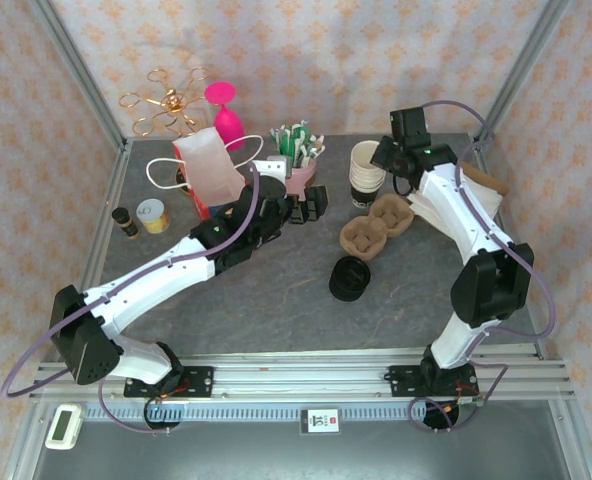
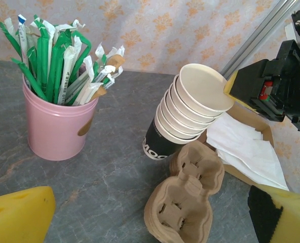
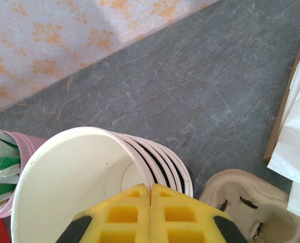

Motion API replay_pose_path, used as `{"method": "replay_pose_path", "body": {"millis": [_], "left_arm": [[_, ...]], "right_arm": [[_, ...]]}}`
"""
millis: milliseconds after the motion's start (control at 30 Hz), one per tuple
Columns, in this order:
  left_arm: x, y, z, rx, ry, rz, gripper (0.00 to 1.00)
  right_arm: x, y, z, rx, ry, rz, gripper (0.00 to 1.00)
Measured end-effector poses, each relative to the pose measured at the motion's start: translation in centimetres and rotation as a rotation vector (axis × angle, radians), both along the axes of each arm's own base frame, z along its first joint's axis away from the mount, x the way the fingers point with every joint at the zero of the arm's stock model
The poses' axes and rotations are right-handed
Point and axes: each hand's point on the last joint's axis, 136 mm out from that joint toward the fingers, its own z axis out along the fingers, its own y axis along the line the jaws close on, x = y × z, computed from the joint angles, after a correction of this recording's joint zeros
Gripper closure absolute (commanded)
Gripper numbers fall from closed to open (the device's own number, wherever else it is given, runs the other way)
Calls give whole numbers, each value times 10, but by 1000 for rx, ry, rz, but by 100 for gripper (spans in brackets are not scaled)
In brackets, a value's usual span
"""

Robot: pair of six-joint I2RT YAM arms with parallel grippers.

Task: Pack the takeout coffee

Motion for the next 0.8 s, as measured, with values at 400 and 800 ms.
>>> {"method": "replay_pose_path", "body": {"millis": [400,800], "left_arm": [[5,-8,-5,-6,16,-12,1],[35,-58,-39,-264,121,-27,31]], "right_arm": [[4,2,-21,89,11,34,100],[4,-1,-33,124,22,26,100]]}}
